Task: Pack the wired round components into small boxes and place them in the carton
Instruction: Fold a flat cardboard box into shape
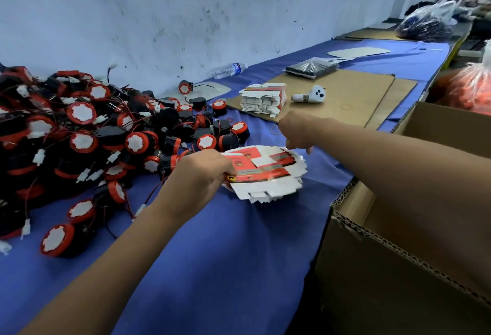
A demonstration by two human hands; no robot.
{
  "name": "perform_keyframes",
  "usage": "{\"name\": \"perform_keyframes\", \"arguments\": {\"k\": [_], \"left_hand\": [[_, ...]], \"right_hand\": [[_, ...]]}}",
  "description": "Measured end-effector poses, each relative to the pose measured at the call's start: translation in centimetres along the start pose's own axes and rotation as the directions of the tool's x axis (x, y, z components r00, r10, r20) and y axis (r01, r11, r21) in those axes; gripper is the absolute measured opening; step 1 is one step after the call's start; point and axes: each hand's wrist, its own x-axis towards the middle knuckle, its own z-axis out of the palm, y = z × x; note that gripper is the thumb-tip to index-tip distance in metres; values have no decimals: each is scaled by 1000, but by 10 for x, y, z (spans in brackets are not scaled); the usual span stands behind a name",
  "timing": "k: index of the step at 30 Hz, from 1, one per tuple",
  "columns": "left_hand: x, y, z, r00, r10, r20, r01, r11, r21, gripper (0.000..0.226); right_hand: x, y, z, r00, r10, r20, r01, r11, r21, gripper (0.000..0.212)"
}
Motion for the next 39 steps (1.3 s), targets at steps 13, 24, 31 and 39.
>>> {"name": "perform_keyframes", "arguments": {"k": [13,24,31,39], "left_hand": [[-169,9,-49,0,-968,-250,451,223,-864,22],[-307,15,-170,281,-818,-501,724,524,-449,29],[-307,15,-160,544,-814,-205,740,580,-340,28],[-299,18,-163,317,-928,-194,597,354,-720,78]], "right_hand": [[-46,-190,-95,940,-236,-246,269,956,113,20],[-133,-440,-40,767,-519,-376,118,-463,879,55],[-138,-471,-13,749,-397,-531,322,-483,814,58],[-144,-464,-19,560,-573,-598,502,-340,796,82]]}}
